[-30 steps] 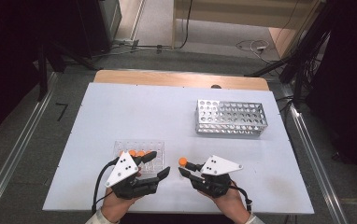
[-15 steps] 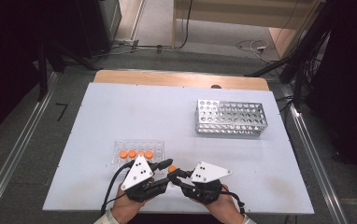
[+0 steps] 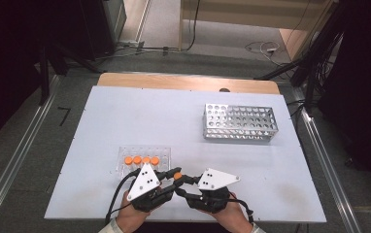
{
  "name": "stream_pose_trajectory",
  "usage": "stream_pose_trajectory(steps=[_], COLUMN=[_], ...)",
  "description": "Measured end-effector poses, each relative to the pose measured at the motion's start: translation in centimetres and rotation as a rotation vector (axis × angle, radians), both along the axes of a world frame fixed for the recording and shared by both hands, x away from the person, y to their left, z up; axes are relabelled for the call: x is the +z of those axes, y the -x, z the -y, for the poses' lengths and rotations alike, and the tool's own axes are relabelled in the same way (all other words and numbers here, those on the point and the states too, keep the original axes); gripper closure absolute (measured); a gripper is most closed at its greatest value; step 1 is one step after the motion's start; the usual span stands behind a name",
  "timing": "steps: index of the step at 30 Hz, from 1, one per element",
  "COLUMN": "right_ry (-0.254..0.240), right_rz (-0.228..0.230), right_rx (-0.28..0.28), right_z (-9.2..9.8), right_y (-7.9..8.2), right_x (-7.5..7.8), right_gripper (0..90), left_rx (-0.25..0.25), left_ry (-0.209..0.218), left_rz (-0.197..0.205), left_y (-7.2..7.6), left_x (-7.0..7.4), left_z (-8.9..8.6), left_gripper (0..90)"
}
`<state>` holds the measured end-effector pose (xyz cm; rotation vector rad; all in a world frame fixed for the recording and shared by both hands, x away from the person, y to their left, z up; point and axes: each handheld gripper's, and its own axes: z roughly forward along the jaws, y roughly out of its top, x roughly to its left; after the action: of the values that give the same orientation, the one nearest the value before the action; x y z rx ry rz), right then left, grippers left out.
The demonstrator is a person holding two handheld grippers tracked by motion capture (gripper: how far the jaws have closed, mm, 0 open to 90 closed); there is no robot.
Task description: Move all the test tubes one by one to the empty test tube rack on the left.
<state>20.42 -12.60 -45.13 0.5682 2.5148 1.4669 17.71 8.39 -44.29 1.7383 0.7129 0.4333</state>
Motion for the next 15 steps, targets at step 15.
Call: stream_pose_trajectory(steps=[15], right_ry=[0.001], right_rz=[-0.016], right_rx=[-0.111], right_z=[3.7], right_y=[-1.8], right_x=[0.2], right_gripper=[28.5], left_rx=[0.119], left_ry=[0.001], left_rz=[-0.031], left_y=[1.1], left_x=[2.7], left_z=[-5.6], left_gripper=[70.0])
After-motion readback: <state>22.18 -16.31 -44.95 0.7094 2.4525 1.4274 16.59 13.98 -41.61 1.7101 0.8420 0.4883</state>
